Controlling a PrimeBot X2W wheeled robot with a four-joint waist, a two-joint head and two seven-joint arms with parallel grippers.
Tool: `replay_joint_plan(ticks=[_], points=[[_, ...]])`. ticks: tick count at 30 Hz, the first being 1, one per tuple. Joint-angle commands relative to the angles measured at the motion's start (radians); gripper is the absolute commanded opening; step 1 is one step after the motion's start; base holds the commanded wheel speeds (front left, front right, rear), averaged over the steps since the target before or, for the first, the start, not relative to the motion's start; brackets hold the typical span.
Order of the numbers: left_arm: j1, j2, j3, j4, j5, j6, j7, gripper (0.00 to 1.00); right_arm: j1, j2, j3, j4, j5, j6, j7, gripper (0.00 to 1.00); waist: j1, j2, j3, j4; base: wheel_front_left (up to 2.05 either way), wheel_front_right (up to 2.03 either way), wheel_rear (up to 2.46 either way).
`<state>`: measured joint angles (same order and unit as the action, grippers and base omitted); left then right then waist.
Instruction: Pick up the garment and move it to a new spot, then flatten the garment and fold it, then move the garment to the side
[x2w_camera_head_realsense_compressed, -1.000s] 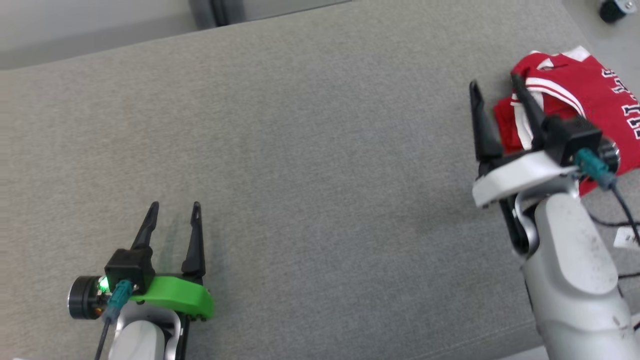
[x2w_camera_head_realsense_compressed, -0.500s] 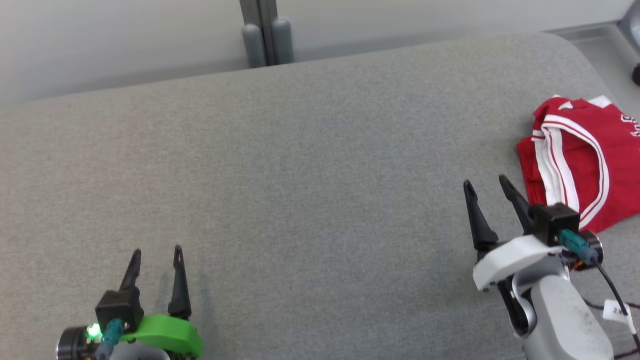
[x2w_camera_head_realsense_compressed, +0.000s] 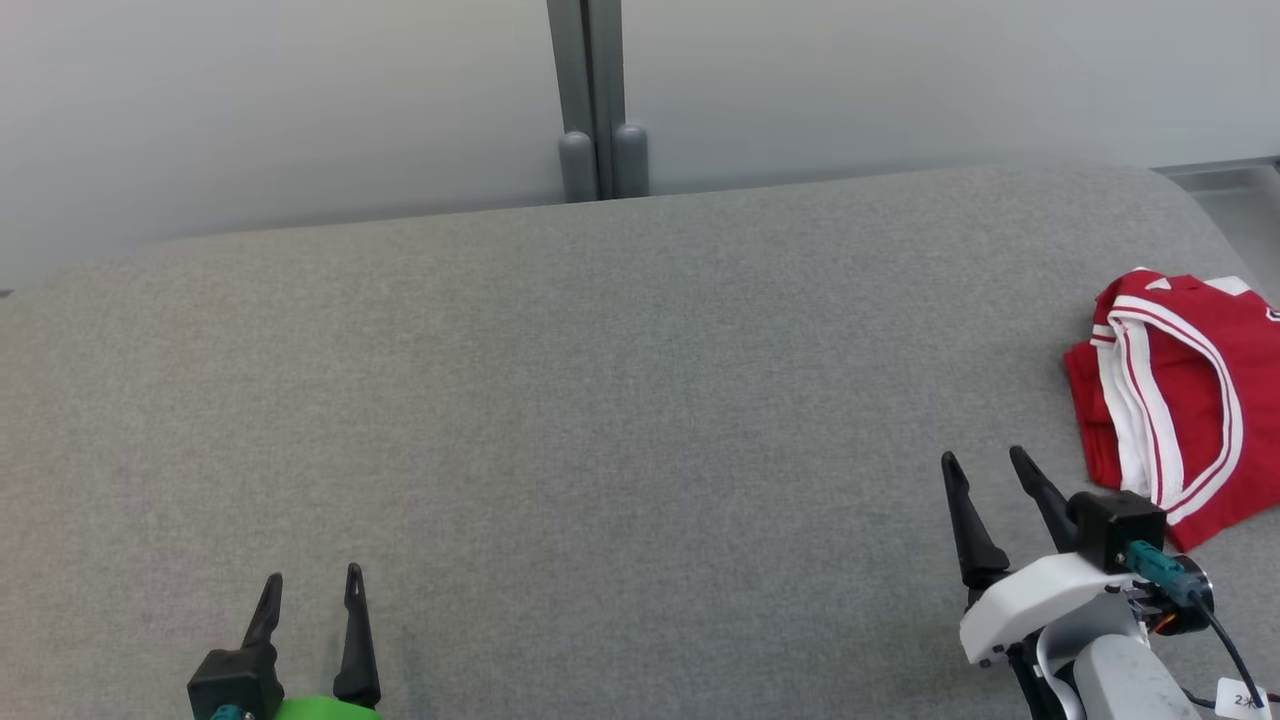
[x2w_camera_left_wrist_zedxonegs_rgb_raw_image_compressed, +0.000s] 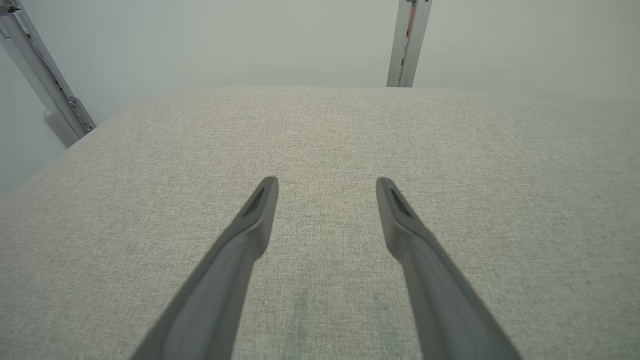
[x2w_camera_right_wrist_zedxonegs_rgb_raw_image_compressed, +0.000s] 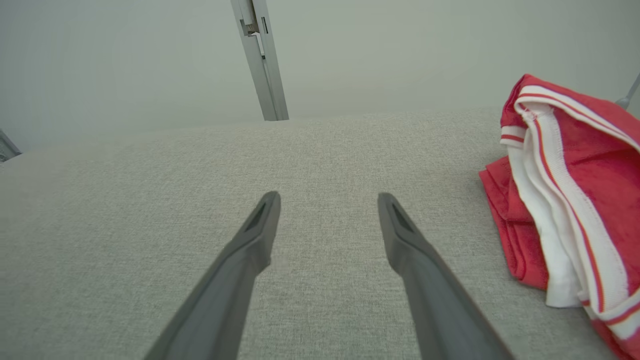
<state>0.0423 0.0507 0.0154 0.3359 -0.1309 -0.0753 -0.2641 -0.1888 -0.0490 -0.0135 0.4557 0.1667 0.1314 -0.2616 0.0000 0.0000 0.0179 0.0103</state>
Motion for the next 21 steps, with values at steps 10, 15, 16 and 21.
replay_joint_plan(ticks=[10,15,16,21], points=[[-0.006,-0.005,0.01,0.037,-0.086,-0.009,0.026,0.0,0.025,0.008,-0.012,0.031,0.067,0.0,0.03,0.0,0.0,0.0,-0.007,0.007,0.0,0.0,0.0],[-0.015,-0.005,0.015,0.027,-0.182,-0.012,0.05,0.0,0.03,0.007,-0.017,0.012,0.163,0.0,0.053,0.0,0.0,0.0,-0.007,0.006,0.0,0.0,0.0],[-0.017,-0.005,0.016,0.024,-0.203,-0.013,0.054,0.0,0.031,0.007,-0.018,0.008,0.184,0.0,0.058,0.0,0.0,0.0,-0.007,0.006,0.0,0.0,0.0],[-0.029,-0.004,0.021,0.008,-0.331,-0.018,0.083,0.0,0.039,0.006,-0.022,-0.019,0.31,0.0,0.086,0.0,0.0,0.0,-0.008,0.005,0.0,0.0,0.0]])
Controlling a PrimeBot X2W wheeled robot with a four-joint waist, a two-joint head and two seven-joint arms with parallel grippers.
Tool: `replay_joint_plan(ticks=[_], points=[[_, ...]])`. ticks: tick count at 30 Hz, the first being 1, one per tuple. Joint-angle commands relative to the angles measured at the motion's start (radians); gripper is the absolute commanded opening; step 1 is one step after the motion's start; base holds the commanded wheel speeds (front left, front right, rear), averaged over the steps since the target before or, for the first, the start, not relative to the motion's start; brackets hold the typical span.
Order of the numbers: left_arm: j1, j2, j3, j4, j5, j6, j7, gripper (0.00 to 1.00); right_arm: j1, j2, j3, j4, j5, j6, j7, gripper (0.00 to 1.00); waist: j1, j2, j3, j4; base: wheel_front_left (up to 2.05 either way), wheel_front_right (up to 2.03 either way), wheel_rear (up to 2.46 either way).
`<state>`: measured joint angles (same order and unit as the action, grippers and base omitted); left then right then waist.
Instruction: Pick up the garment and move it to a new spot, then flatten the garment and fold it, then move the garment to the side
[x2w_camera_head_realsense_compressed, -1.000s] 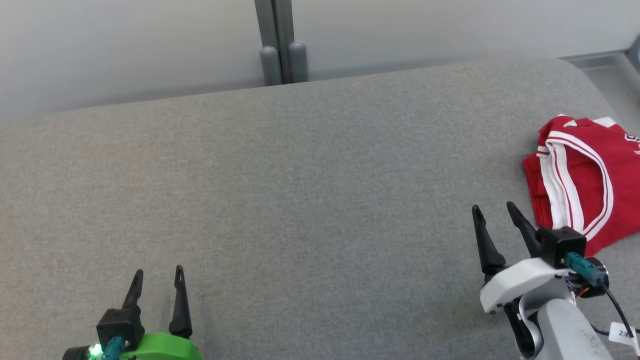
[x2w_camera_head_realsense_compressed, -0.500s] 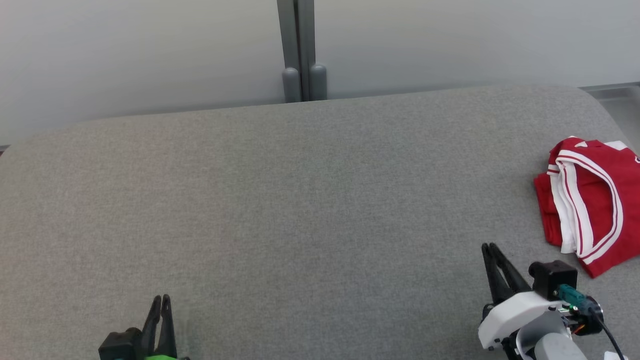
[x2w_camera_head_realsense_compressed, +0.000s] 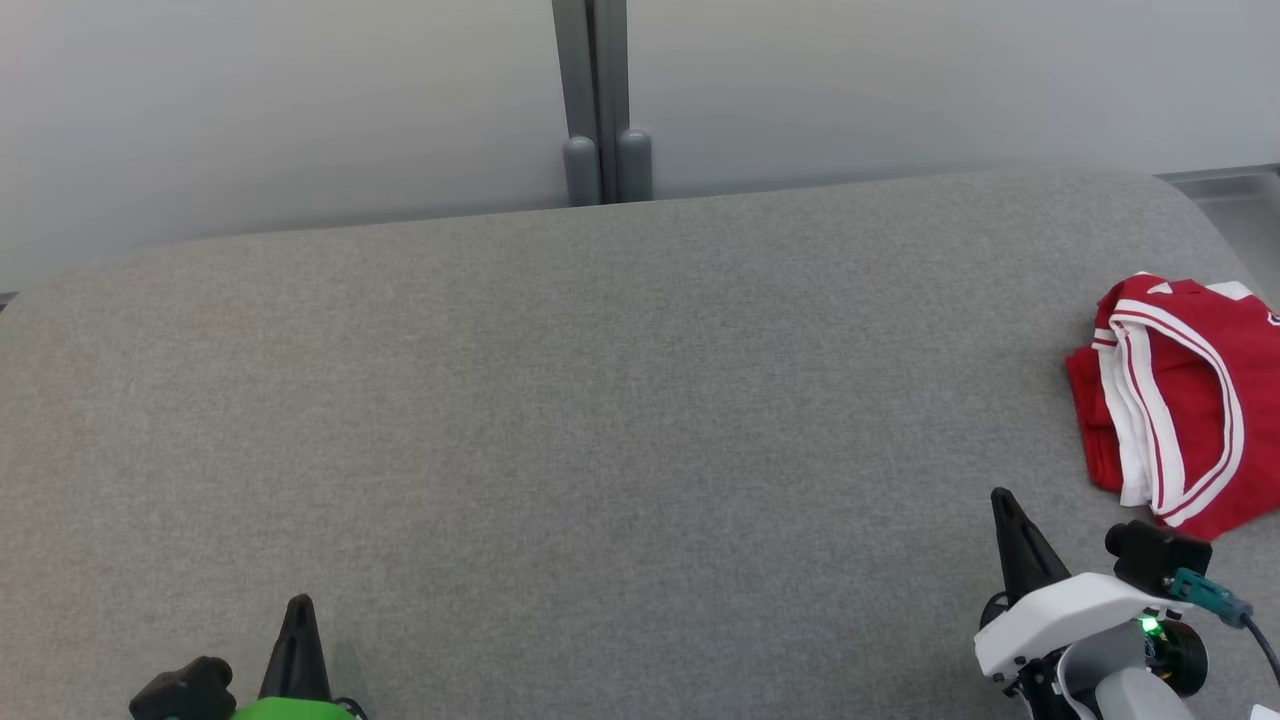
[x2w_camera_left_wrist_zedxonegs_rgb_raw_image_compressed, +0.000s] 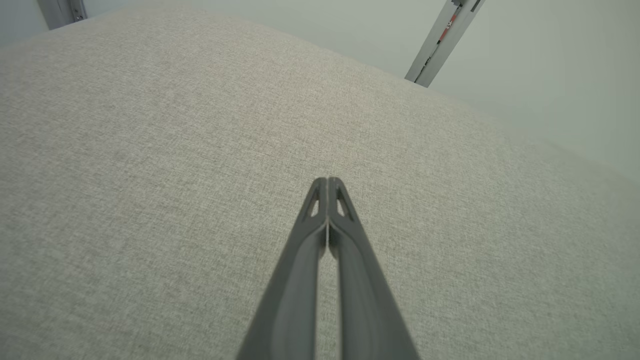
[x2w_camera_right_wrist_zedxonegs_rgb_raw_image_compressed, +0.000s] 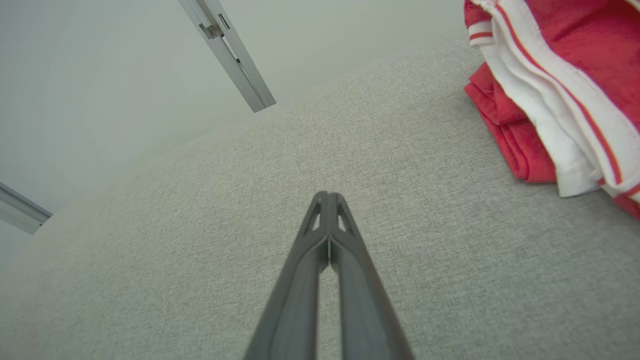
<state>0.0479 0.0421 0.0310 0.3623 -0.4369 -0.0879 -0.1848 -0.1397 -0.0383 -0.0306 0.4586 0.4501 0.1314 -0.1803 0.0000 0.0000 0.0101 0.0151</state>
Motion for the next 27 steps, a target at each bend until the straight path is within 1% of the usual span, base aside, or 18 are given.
replay_joint_plan(ticks=[1,14,27], points=[[-0.036,0.005,0.006,-0.02,-0.041,-0.005,0.008,0.0,-0.009,-0.005,-0.006,-0.025,0.042,0.0,0.008,0.0,0.0,0.0,0.0,0.0,0.0,0.0,0.0],[-0.059,0.006,0.02,-0.04,-0.248,-0.012,0.06,0.0,-0.001,-0.007,-0.019,-0.062,0.247,0.0,0.06,0.0,0.0,0.0,-0.001,-0.002,0.0,0.0,0.0],[-0.079,0.007,0.032,-0.056,-0.425,-0.018,0.106,0.0,0.006,-0.008,-0.032,-0.092,0.421,0.0,0.104,0.0,0.0,0.0,-0.002,-0.004,0.0,0.0,0.0]])
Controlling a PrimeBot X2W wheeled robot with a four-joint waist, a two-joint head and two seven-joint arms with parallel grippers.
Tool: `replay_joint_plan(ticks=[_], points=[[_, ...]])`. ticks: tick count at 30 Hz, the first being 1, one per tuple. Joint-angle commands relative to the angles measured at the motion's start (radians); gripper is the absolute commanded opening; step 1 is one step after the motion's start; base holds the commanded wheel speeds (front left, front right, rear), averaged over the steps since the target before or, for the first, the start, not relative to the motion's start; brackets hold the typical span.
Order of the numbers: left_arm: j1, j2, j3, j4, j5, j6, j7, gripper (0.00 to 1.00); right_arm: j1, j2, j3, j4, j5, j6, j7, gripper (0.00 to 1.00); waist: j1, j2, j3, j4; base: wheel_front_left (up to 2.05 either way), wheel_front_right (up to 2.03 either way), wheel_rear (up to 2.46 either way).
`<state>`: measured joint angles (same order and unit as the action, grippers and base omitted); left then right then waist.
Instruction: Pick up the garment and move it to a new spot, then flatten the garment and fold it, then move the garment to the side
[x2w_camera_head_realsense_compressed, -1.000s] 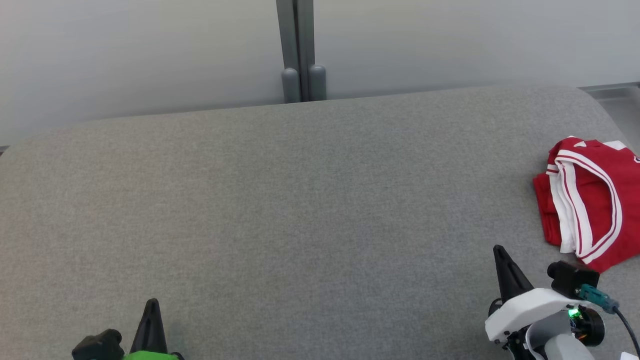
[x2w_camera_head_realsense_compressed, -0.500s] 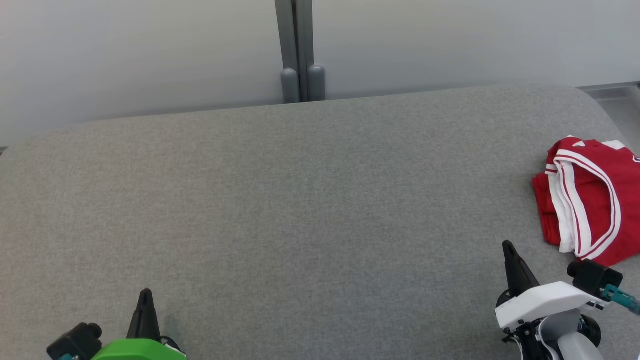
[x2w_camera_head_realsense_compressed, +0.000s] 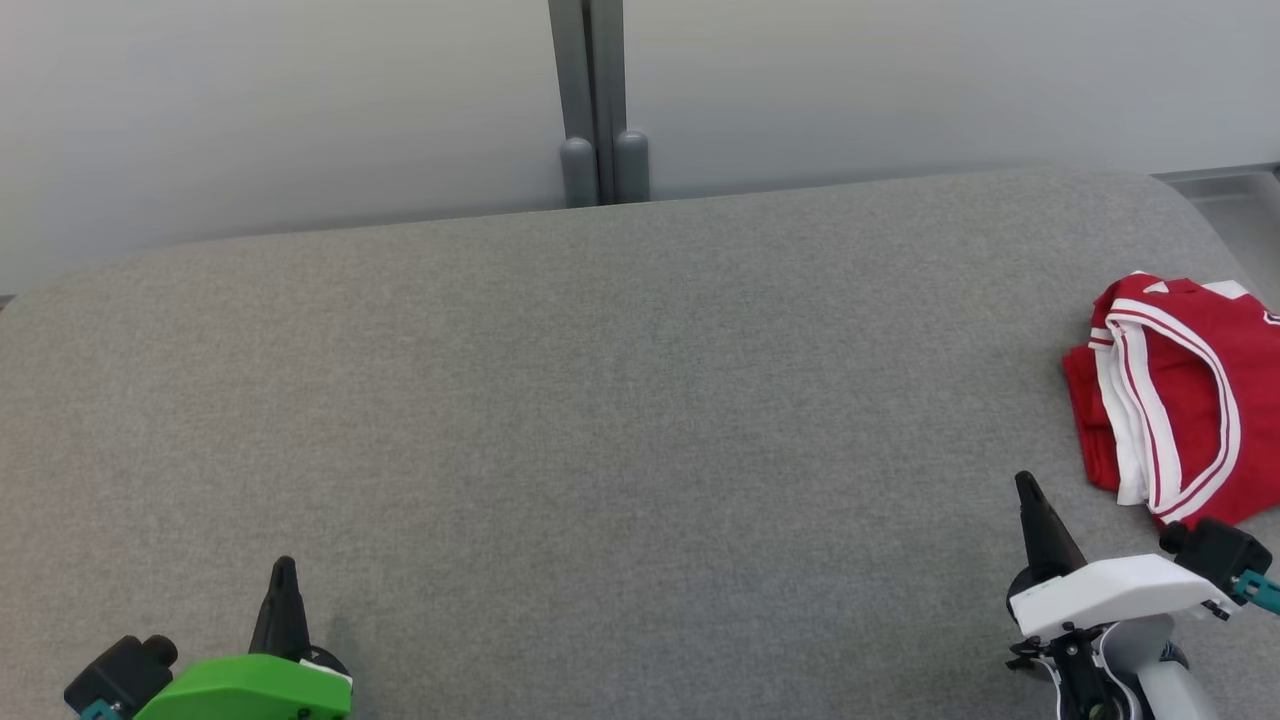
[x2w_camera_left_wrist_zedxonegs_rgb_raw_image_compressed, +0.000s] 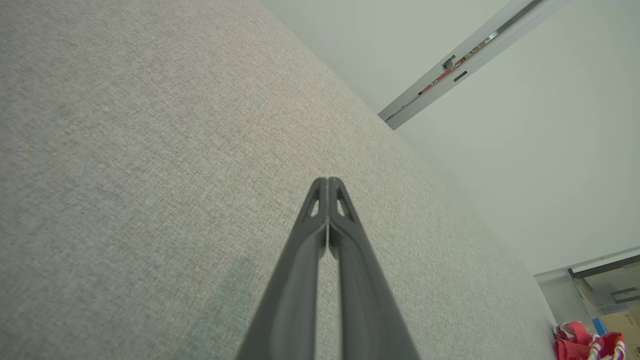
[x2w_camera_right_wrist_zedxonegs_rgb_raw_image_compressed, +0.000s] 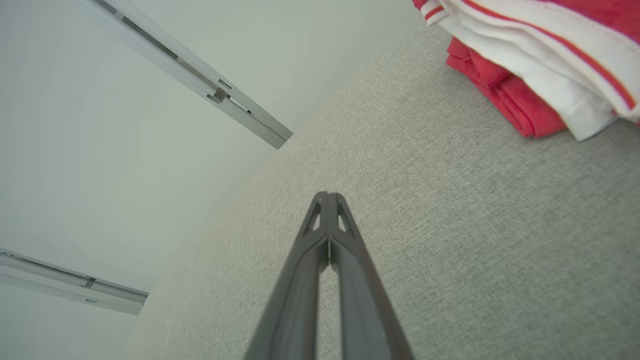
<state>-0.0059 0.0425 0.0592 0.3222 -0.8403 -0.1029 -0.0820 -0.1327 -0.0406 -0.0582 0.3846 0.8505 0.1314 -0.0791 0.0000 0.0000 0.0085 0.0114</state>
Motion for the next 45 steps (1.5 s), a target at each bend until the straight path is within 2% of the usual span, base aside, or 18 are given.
replay_joint_plan(ticks=[1,22,45], points=[[-0.027,0.007,0.005,-0.017,-0.035,-0.004,0.007,0.0,0.0,-0.006,-0.006,-0.02,0.035,0.0,0.007,0.0,0.0,0.0,0.0,0.0,0.0,0.0,0.0],[-0.057,0.008,0.022,-0.038,-0.279,-0.013,0.07,0.0,0.009,-0.008,-0.023,-0.061,0.274,-0.001,0.069,0.0,0.0,0.0,-0.001,-0.003,0.0,0.0,0.0],[-0.081,0.01,0.037,-0.056,-0.496,-0.021,0.126,0.0,0.016,-0.01,-0.038,-0.098,0.489,-0.001,0.125,0.0,0.0,0.0,-0.003,-0.006,0.0,0.0,0.0]])
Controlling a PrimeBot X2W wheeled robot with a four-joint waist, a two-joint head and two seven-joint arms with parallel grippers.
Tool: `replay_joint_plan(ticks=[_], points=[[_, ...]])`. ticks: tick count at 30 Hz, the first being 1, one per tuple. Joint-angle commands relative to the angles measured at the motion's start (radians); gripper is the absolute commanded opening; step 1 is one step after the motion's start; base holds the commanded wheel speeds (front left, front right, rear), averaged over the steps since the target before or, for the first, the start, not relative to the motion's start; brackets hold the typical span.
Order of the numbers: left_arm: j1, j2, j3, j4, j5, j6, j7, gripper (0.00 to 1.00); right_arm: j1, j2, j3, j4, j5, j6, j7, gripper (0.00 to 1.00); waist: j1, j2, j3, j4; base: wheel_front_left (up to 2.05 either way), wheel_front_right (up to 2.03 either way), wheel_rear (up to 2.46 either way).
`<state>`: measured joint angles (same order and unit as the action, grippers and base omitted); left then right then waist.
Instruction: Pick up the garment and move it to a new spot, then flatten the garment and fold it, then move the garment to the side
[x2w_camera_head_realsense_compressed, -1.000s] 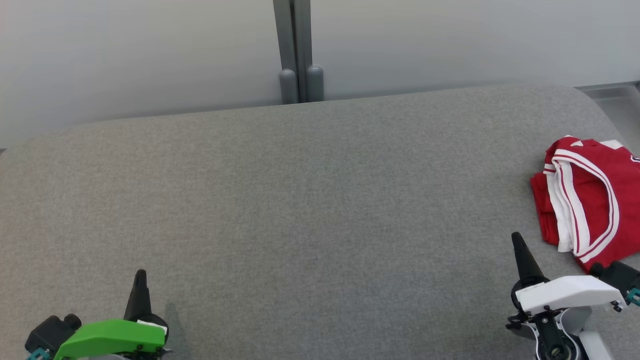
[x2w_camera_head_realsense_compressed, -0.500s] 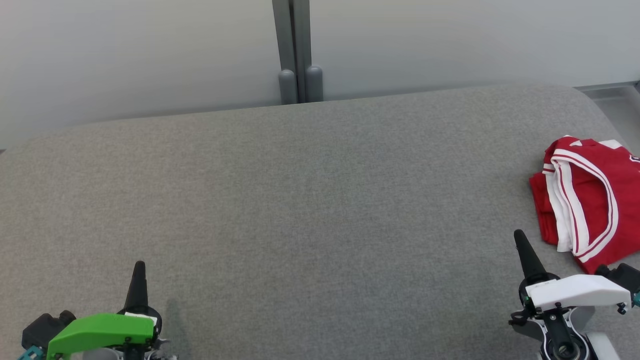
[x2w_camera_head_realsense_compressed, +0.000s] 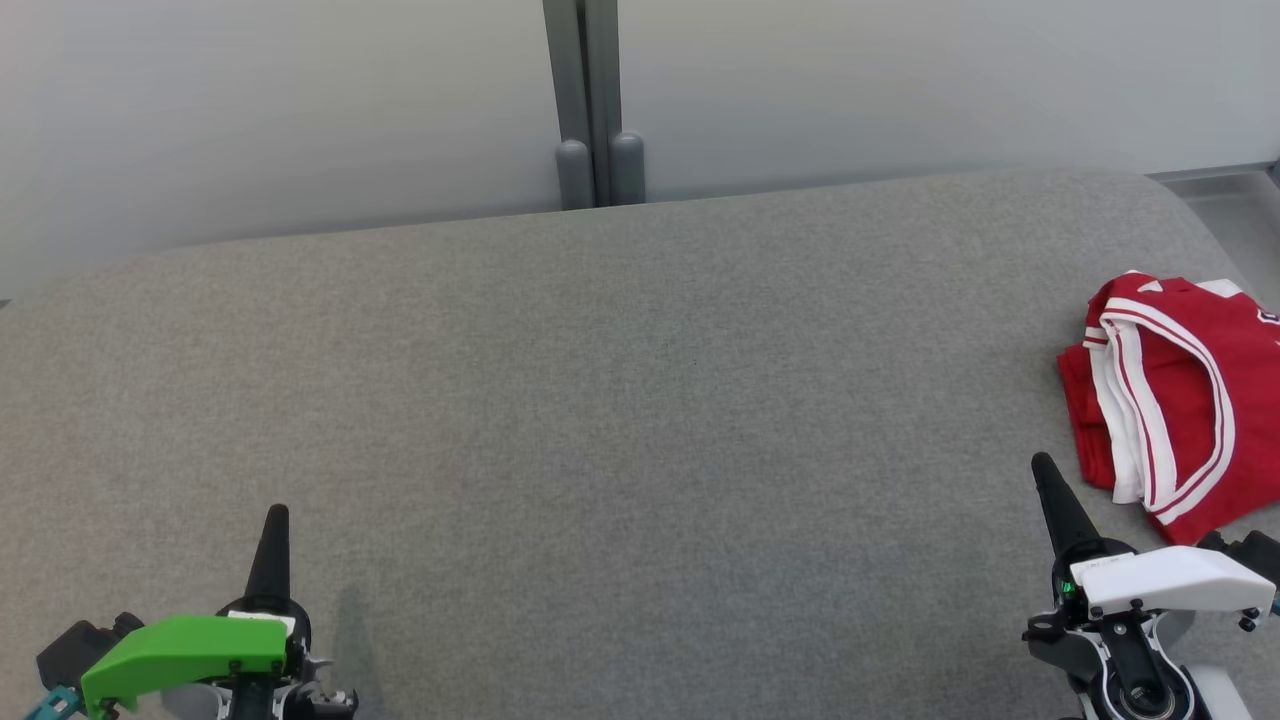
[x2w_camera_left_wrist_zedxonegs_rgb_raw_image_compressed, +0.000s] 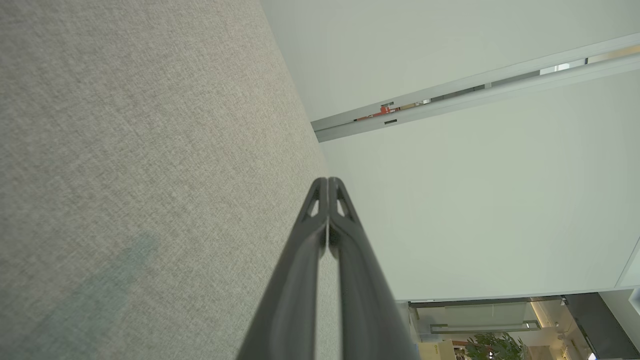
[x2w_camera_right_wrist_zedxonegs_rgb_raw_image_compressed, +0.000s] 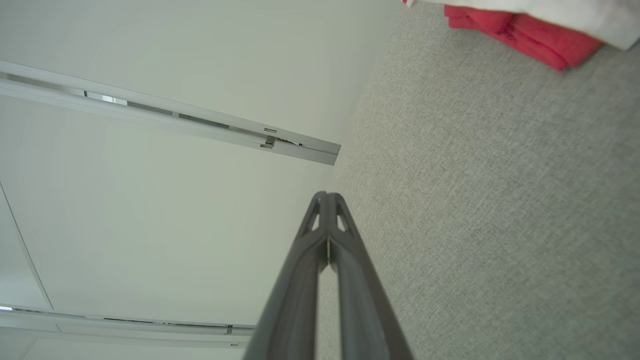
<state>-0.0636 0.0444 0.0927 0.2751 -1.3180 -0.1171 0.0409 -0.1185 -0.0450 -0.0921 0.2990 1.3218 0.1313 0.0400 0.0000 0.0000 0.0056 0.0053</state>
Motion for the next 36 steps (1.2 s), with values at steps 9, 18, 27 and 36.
replay_joint_plan(ticks=[9,18,27,36], points=[[-0.032,0.008,0.01,-0.015,-0.092,-0.008,0.022,0.0,0.006,-0.006,-0.01,-0.025,0.091,-0.001,0.025,0.0,0.0,0.0,-0.001,-0.001,0.0,0.0,0.0],[-0.038,0.008,0.015,-0.021,-0.163,-0.011,0.04,0.0,0.009,-0.007,-0.014,-0.036,0.16,-0.001,0.042,0.0,0.0,0.0,-0.001,-0.003,0.0,0.0,0.0],[-0.044,0.009,0.019,-0.026,-0.227,-0.015,0.057,0.0,0.011,-0.007,-0.019,-0.047,0.223,-0.001,0.058,0.0,0.0,0.0,-0.002,-0.004,0.0,0.0,0.0],[-0.054,0.009,0.023,-0.031,-0.289,-0.016,0.074,0.0,0.014,-0.008,-0.023,-0.056,0.284,-0.001,0.075,0.0,0.0,0.0,-0.002,-0.005,0.0,0.0,0.0]])
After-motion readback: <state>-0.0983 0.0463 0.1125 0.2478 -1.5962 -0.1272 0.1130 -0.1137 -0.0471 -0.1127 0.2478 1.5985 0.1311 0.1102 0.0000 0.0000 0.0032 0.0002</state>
